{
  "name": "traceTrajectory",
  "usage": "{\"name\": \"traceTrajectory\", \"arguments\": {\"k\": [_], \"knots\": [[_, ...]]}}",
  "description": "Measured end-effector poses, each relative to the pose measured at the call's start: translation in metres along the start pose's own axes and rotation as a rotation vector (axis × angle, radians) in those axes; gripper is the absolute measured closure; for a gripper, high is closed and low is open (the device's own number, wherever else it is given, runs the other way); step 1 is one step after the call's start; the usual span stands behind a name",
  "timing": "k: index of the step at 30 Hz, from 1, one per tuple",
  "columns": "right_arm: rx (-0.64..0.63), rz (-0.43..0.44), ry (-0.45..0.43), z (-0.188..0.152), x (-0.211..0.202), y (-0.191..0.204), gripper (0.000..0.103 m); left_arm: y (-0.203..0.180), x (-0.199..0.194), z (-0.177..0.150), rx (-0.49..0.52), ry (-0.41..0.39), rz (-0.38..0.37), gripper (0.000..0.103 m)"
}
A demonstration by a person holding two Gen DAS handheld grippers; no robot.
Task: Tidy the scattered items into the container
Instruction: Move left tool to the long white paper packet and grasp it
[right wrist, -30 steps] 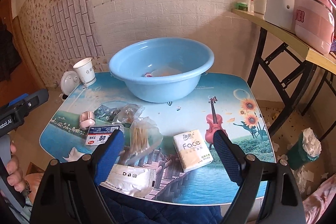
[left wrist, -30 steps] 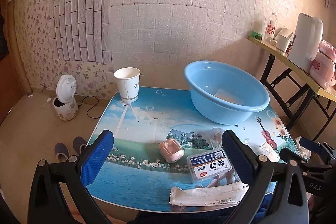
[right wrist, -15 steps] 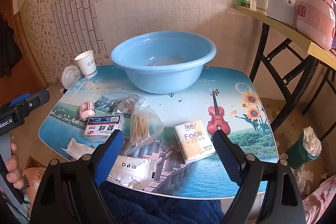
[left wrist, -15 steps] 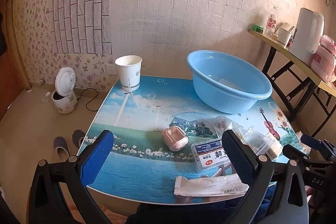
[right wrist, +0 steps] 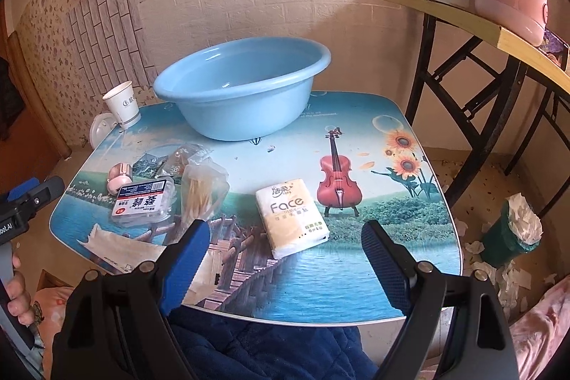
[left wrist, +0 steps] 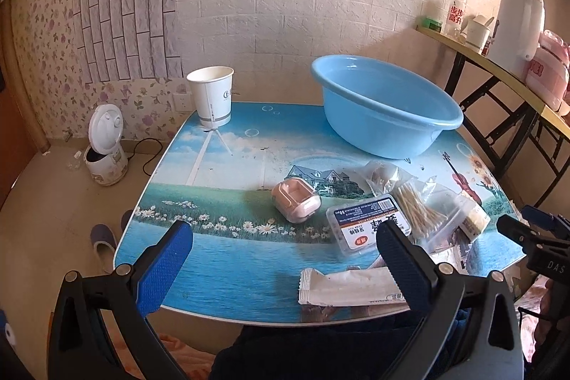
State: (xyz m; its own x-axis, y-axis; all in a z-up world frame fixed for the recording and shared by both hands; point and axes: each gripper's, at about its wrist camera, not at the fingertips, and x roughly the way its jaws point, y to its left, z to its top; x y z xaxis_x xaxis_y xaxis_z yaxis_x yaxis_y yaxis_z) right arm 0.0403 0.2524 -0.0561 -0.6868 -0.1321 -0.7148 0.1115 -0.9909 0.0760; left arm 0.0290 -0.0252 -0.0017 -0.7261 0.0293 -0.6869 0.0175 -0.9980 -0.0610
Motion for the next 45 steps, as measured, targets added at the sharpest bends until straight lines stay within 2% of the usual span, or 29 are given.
{"name": "traceTrajectory", "arguments": {"k": [17,31,40,45], "knots": [[0.001,-0.003,0.034,-0.005,0.011,0.000,0.015,-0.016,0.016,-0.038,0.104,0.092,-0.059,0.000],[0.009,-0.009,0.066,-0.007,0.022,-0.002,0.015,-0.012,0.033,-0.046,0.080,0.147,-0.070,0.000],[0.013,-0.007,0.076,-0.009,0.029,-0.003,0.015,-0.033,0.027,-0.049,0.176,0.130,-0.118,0.000],[0.012,-0.004,0.082,-0.011,0.031,-0.003,0.015,-0.039,0.033,-0.049,0.197,0.135,-0.115,0.000]]}}
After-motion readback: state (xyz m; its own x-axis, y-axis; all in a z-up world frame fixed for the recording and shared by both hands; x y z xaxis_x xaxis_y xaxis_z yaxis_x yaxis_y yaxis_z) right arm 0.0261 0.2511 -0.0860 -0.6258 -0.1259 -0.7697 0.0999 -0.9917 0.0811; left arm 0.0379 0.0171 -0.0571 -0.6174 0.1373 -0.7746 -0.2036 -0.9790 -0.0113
